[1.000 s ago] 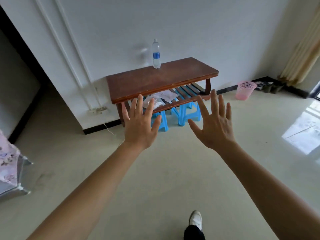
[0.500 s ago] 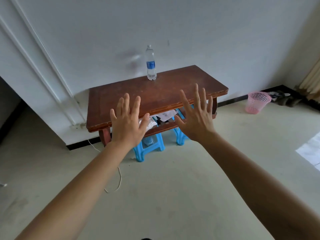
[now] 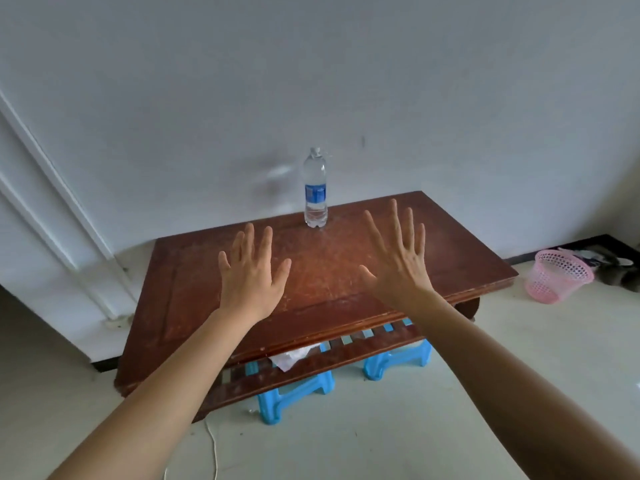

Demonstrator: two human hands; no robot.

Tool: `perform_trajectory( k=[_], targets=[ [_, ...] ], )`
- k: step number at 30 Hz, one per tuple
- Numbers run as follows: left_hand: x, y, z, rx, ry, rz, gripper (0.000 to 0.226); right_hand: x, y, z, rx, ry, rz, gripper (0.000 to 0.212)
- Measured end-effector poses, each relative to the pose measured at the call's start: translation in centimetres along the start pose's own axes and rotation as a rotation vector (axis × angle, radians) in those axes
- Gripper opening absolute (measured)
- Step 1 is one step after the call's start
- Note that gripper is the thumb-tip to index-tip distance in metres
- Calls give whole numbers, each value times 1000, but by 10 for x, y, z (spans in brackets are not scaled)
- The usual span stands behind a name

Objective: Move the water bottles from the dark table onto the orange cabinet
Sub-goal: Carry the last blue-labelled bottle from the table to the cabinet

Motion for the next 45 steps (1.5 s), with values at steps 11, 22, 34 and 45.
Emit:
perform_trajectory(
  k=[11,22,34,45],
  targets=[
    [29,-206,-102,96,37,144,72,-70,-194,-124,58,-56,-24,112],
    [59,-297,-167,141,-62,387,77,-7,-426,-178,51,-242,296,106],
    [103,-385,-251,386,-65,358,107,0,-475,-224,62,-532,371,48],
    [4,-487,-416,897,-134,-201,136,-213,-374,-317,404,-650,-172,69]
  ],
)
Point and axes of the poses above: each hand's wrist, its own y-axis away from the middle knuckle, its own z-axis out of the back of the hand, x = y × z, the point moved 10 cm from there along -y, towards the middle knuckle, and after that the axes turned 11 degrees about y, right-handed, at the moved point
